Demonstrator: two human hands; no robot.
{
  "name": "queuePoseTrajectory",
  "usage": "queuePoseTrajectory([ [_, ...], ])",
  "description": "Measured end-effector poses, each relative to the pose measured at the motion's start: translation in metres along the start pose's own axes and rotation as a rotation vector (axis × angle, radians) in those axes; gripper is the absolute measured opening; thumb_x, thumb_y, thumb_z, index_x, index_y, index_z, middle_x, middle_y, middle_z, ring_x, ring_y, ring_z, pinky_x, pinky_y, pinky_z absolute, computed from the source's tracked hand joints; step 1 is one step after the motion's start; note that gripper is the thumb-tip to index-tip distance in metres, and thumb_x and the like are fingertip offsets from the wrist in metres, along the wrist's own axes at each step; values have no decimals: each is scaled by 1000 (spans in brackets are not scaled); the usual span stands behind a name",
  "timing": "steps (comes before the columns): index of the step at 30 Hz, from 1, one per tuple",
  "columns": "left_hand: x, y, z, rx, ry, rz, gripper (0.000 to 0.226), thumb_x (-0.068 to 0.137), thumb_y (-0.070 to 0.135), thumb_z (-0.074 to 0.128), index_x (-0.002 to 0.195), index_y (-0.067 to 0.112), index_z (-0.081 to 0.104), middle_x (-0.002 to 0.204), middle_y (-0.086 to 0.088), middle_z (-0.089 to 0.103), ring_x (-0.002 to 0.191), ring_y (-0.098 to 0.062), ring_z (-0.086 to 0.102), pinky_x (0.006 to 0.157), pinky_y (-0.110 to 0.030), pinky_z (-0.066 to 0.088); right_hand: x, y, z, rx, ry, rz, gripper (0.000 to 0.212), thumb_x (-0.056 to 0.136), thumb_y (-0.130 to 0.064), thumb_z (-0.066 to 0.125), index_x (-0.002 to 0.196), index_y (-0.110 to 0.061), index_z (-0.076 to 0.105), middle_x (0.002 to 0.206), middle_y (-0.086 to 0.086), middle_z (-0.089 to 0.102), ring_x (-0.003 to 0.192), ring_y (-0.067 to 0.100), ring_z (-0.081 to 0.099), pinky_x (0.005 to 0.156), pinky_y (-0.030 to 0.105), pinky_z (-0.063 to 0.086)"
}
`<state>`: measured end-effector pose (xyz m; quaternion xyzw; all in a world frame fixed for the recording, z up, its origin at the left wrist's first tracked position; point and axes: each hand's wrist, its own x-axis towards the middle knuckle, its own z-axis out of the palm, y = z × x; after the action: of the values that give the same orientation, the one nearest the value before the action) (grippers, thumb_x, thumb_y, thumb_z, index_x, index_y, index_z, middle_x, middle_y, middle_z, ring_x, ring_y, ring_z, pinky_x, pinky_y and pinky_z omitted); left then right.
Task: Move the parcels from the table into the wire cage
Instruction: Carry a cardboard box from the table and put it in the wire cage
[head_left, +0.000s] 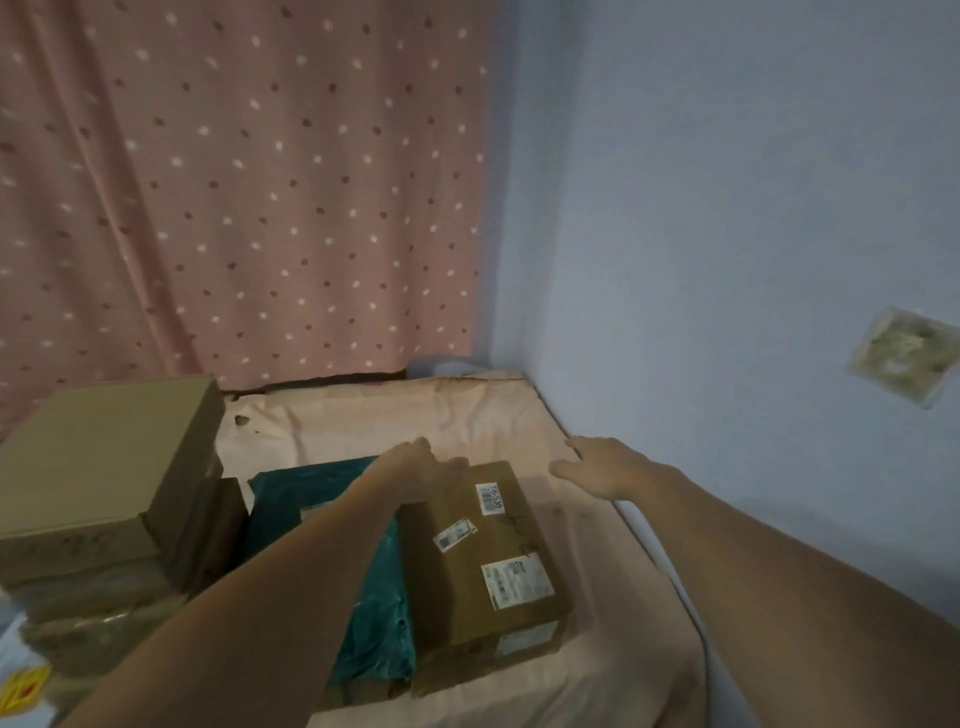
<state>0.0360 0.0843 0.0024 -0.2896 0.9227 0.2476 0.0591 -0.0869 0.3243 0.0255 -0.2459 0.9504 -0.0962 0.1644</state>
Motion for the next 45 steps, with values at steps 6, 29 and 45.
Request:
queuePoseTrajectory([
  [6, 71, -18, 87, -168, -130, -151, 76, 99, 65, 45, 157, 16, 37, 159, -20, 37, 144, -42, 39, 116, -49, 39, 79, 26, 66, 137, -178, 34, 68, 107, -53, 45, 163, -19, 31, 169, 7, 32, 153, 30, 35, 120, 39, 31],
  [29, 103, -12, 197, -129, 85, -517, 103, 90, 47, 75, 165, 16, 11, 167, -19, 13, 155, -39, 17, 125, -52, 21, 170, 76, 193, 611, -353, 250, 51, 109, -41, 48, 153, -17, 43, 152, 8, 54, 140, 33, 50, 115, 46, 37],
  [45, 108, -5, 123, -714, -58, -379, 86, 75, 52, 89, 143, 17, 50, 137, -8, 58, 108, -23, 54, 94, -37, 44, 162, 91, 111, 861, -381, 301, 55, 95, -64, 62, 121, -16, 71, 98, 4, 82, 97, 26, 78, 98, 47, 58],
])
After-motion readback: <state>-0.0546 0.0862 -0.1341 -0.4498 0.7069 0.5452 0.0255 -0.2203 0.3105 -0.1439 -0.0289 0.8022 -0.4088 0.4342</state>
